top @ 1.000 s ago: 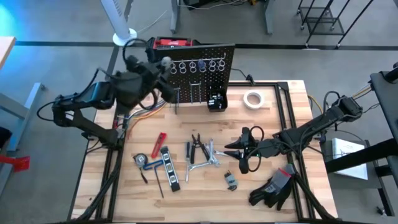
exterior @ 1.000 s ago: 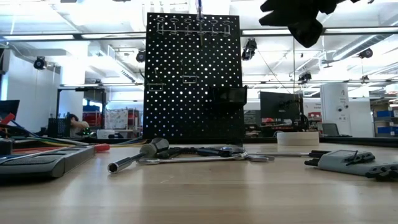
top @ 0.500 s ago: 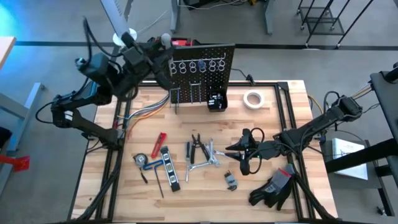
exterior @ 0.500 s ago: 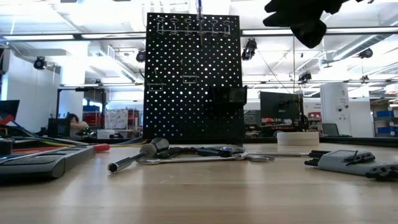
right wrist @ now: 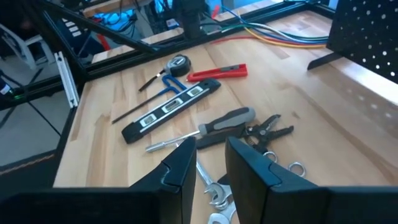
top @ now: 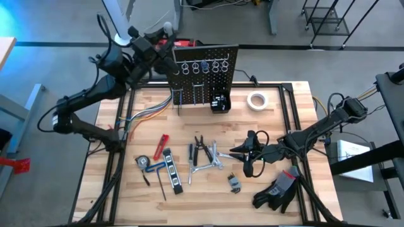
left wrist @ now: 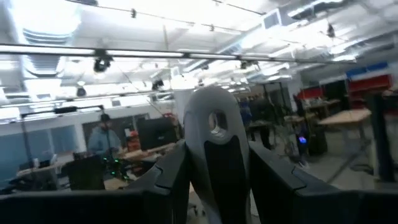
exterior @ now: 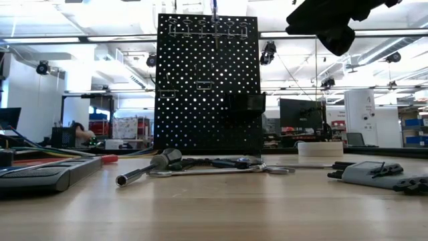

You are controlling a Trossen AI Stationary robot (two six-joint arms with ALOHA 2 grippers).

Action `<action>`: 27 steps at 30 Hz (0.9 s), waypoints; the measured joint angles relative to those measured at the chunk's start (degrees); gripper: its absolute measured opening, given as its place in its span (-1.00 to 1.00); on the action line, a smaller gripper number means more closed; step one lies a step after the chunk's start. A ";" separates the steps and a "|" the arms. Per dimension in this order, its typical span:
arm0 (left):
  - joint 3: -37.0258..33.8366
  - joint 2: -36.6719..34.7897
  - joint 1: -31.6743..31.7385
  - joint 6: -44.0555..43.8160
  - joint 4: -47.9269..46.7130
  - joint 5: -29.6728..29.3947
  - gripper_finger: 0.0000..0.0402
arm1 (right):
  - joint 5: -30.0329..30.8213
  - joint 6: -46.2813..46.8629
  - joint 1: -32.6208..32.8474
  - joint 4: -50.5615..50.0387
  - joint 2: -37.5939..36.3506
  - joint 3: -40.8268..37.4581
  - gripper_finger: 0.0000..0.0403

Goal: Hang tools onto peg board
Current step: Hang the gray screwdriver on the peg board

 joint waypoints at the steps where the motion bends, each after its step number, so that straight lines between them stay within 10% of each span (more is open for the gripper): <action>1: -1.18 -0.49 0.85 -0.09 1.01 0.19 -0.42 | 0.00 0.03 0.00 0.01 0.01 -0.13 -0.63; 27: -16.65 -3.05 2.37 -1.64 8.39 0.54 -0.42 | 4.45 -0.64 -0.42 -0.02 0.01 -1.09 -0.74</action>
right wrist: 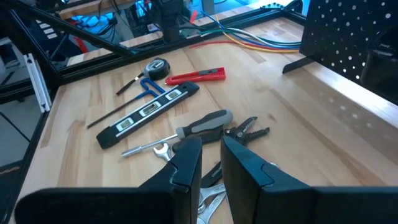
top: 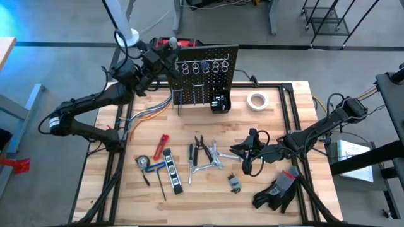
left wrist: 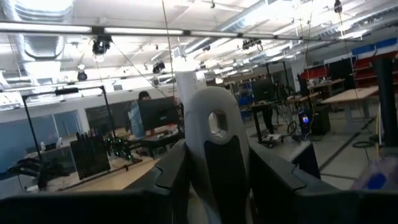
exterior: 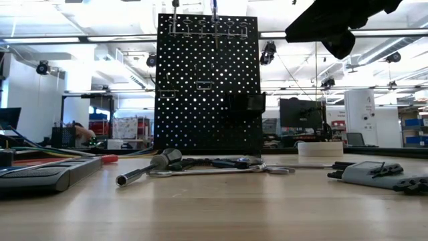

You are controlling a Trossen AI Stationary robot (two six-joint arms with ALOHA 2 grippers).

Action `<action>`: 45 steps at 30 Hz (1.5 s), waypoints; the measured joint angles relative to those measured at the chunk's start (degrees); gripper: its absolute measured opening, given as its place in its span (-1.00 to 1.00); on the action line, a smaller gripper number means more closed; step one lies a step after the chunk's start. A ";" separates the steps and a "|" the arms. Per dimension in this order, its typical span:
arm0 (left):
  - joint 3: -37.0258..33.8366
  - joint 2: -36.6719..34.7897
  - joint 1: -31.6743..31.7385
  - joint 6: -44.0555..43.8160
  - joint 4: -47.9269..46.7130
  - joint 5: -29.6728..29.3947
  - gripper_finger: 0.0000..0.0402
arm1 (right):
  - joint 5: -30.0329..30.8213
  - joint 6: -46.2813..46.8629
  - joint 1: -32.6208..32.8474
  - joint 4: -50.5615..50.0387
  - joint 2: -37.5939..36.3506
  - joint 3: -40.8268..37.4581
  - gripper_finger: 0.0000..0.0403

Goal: Hang tools onto peg board
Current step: Hang the gray screwdriver on the peg board

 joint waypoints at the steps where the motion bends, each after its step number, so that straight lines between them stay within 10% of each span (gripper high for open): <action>1: -0.64 -0.17 0.02 -0.16 0.05 0.00 -0.42 | -0.01 -0.02 0.00 0.00 0.00 0.00 -0.74; 26: -6.55 -1.86 -0.03 -2.79 0.83 -4.09 -0.19 | -0.06 0.92 0.00 0.04 -0.07 -0.02 -0.73; 45: 26.02 0.15 -3.01 -6.41 -37.42 -2.83 -0.18 | -0.06 0.94 -3.04 3.52 -0.07 -0.04 -0.63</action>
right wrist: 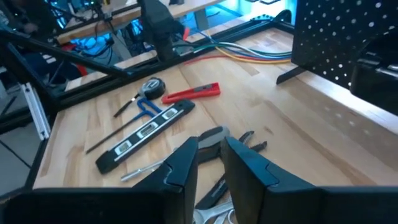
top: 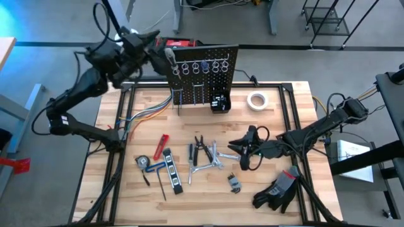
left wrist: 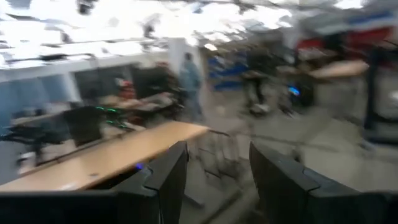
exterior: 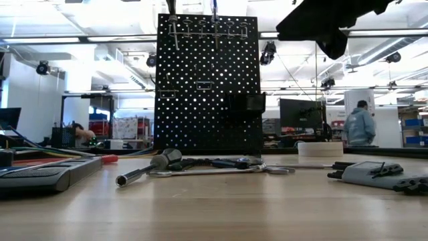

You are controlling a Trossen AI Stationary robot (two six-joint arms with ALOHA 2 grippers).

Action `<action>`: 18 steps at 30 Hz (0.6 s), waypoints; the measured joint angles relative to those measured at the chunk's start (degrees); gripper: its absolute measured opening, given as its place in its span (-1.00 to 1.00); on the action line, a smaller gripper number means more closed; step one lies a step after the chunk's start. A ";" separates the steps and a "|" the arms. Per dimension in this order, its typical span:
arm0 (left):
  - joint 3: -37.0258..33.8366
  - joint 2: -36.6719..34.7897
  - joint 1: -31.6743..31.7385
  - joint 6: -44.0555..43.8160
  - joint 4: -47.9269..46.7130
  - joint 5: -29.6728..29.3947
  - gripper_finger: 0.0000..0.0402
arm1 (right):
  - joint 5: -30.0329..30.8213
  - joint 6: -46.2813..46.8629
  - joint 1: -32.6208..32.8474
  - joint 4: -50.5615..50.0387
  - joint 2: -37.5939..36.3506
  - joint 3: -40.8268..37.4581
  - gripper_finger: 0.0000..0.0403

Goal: Hang tools onto peg board
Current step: Hang the gray screwdriver on the peg board

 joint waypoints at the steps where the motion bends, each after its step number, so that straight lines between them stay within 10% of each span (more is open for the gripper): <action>1: 1.04 -0.13 -0.92 -0.04 -2.80 1.28 -0.18 | 0.01 -0.24 -0.38 -0.11 0.28 0.00 -0.60; 9: -8.12 -5.34 -16.36 -6.63 -9.67 5.11 -0.18 | 0.03 -0.96 -3.34 0.83 8.49 -0.66 -0.37; 18: -37.93 -11.01 -38.87 -33.23 8.58 -15.64 -0.18 | -3.87 0.56 -3.45 9.81 19.93 -0.42 -0.17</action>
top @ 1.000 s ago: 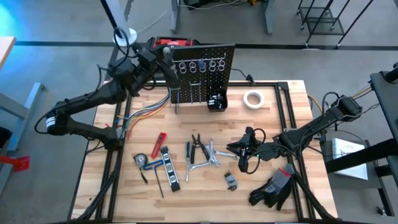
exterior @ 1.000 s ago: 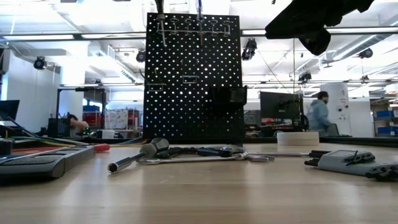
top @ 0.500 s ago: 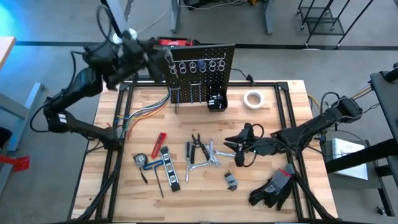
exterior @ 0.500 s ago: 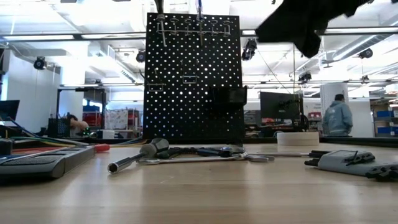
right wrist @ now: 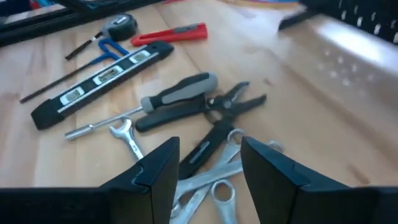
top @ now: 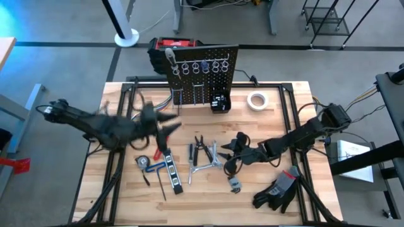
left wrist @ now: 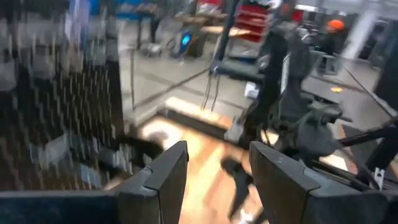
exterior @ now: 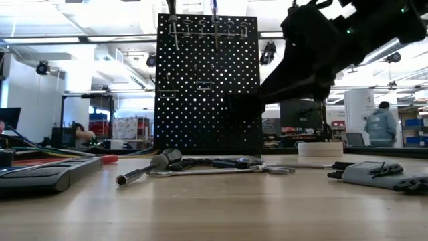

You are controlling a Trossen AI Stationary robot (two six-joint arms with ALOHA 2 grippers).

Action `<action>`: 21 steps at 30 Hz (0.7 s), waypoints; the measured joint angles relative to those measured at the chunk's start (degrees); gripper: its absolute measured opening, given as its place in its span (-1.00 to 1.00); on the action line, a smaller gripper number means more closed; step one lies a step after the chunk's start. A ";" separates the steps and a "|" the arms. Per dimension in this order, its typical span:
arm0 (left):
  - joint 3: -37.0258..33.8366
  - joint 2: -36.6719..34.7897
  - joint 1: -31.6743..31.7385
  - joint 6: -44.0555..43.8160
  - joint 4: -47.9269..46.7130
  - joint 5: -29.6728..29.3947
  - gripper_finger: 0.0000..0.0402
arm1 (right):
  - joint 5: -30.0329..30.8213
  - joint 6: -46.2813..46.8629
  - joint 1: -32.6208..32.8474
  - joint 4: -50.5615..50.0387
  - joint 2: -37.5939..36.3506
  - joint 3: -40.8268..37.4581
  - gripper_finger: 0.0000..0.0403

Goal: Hang tools onto peg board
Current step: Hang the gray screwdriver on the peg board

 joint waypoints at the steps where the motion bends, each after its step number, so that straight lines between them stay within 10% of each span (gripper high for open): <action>1: -2.38 0.46 -1.29 -4.01 1.01 -2.46 -0.18 | -0.19 1.43 0.00 -0.16 0.18 0.00 -0.17; 11: -15.08 9.76 -1.73 -35.20 0.69 -7.77 -0.18 | -8.39 6.82 -0.02 -6.32 -6.82 0.28 -0.17; 21: -12.68 25.44 0.83 -45.86 5.14 3.52 -0.18 | -7.92 14.85 0.26 -25.61 -17.47 0.24 -0.29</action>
